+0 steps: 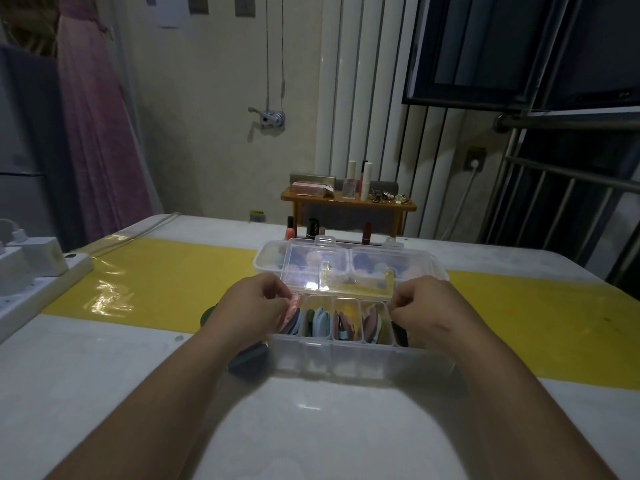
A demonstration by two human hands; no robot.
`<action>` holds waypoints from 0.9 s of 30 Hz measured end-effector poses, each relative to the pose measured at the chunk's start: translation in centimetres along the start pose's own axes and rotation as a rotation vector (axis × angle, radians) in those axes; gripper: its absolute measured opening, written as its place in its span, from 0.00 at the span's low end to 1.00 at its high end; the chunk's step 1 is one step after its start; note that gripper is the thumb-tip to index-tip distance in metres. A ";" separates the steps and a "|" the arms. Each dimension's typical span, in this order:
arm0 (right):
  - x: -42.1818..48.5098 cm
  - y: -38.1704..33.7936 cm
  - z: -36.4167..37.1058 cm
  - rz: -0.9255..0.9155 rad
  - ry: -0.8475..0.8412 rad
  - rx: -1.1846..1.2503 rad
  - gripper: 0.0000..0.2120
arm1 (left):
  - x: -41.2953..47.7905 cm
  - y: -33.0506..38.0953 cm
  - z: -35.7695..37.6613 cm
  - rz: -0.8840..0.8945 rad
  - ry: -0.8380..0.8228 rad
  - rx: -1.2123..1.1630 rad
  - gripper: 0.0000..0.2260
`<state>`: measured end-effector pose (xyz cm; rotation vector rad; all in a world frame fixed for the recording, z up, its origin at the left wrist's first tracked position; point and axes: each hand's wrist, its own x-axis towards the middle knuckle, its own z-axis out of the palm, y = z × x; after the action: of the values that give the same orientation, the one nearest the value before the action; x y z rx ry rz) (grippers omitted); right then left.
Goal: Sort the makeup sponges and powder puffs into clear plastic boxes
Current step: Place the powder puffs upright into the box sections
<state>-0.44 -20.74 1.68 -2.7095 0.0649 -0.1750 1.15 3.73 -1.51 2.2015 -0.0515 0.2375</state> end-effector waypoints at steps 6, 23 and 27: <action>0.2 0.4 -0.1 0.003 -0.023 0.043 0.09 | 0.1 -0.2 -0.3 0.004 0.018 -0.063 0.05; 0.3 0.6 0.2 -0.053 0.177 0.348 0.11 | 1.0 -1.5 -2.0 -0.019 0.147 -0.033 0.08; -0.1 0.1 0.6 -0.135 0.211 0.351 0.10 | 1.4 -1.8 -2.7 -0.053 0.150 0.056 0.12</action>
<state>-0.47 -20.53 1.10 -2.3368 -0.0801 -0.4665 2.29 7.01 -1.13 2.2307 0.0968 0.3774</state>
